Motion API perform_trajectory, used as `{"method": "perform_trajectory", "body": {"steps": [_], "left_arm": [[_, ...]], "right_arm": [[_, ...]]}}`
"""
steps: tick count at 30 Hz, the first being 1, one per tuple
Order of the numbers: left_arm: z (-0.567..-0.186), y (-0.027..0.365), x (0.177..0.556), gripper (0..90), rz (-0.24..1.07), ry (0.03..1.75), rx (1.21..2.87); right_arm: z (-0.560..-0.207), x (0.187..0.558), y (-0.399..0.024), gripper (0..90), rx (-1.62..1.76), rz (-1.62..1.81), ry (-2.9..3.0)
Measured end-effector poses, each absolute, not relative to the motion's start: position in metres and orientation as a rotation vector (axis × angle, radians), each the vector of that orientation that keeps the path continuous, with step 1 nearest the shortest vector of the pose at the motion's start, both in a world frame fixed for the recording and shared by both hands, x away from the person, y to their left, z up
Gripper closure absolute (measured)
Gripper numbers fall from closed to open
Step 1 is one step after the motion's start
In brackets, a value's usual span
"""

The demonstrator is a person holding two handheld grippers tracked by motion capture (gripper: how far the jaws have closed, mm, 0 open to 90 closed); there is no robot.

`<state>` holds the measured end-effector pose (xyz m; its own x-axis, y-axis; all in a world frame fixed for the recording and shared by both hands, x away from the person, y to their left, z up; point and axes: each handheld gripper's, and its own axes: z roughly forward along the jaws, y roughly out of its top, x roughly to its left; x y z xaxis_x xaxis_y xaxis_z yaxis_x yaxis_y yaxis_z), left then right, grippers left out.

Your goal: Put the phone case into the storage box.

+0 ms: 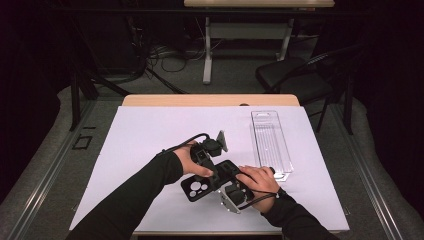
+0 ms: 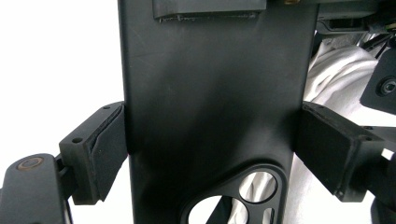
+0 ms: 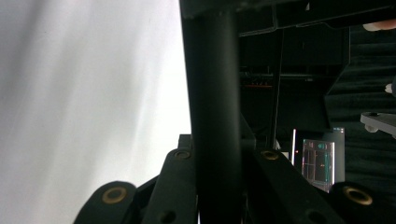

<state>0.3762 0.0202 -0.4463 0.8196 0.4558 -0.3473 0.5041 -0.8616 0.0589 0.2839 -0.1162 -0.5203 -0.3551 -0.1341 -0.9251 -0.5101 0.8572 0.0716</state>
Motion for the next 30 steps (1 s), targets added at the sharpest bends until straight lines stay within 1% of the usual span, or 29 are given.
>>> {"method": "perform_trajectory", "body": {"steps": [30], "left_arm": [[-0.4460,0.0219,0.3770,13.4,-0.523,0.782,2.829]], "right_arm": [[-0.5209,0.2835,-0.1175,88.0,-0.470,0.437,1.906]]}}
